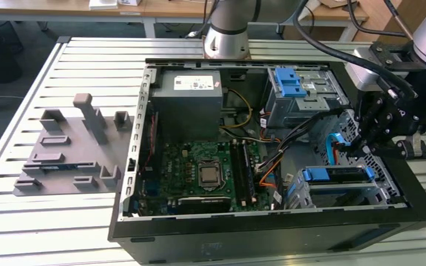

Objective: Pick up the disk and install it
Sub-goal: 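Insert the first disk wire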

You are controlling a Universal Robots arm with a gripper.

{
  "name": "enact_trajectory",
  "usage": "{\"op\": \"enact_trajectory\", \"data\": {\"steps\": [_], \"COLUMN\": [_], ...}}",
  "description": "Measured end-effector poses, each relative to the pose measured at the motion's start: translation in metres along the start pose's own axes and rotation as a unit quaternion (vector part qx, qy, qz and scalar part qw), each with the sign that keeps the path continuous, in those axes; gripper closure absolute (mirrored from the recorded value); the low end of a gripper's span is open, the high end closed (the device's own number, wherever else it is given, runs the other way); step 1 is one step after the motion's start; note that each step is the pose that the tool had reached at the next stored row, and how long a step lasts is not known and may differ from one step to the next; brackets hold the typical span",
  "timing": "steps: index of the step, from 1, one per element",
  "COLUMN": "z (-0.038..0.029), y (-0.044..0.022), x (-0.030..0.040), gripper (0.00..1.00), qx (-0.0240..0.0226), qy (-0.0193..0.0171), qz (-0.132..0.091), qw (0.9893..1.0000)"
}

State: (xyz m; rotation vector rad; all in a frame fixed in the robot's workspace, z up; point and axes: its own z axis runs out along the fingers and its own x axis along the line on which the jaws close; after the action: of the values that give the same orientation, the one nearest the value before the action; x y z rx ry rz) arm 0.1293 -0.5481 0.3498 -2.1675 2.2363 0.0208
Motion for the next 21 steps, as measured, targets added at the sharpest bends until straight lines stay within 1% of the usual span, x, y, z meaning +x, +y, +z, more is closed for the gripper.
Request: {"op": "enact_trajectory", "data": {"steps": [4,9,13,14,17,21], "z": [0.0,0.0017,0.0037,0.004,0.0049,0.0089], "y": [0.0,-0.0001,0.0004,0.0004,0.0004,0.0003], "x": [0.0,0.0045,0.0051,0.0051,0.0055,0.0088], "gripper": [0.83,0.83,0.83,0.83,0.83,0.83], "qx": [0.0003,0.0003,0.0004,0.0002,-0.0022,-0.0026], "qy": [0.0005,0.0009,0.001,0.001,0.001,0.001], "qz": [0.0,0.0,0.003,0.007,0.01,0.01], "qw": [1.0,1.0,1.0,1.0,0.9999,0.9999]}}
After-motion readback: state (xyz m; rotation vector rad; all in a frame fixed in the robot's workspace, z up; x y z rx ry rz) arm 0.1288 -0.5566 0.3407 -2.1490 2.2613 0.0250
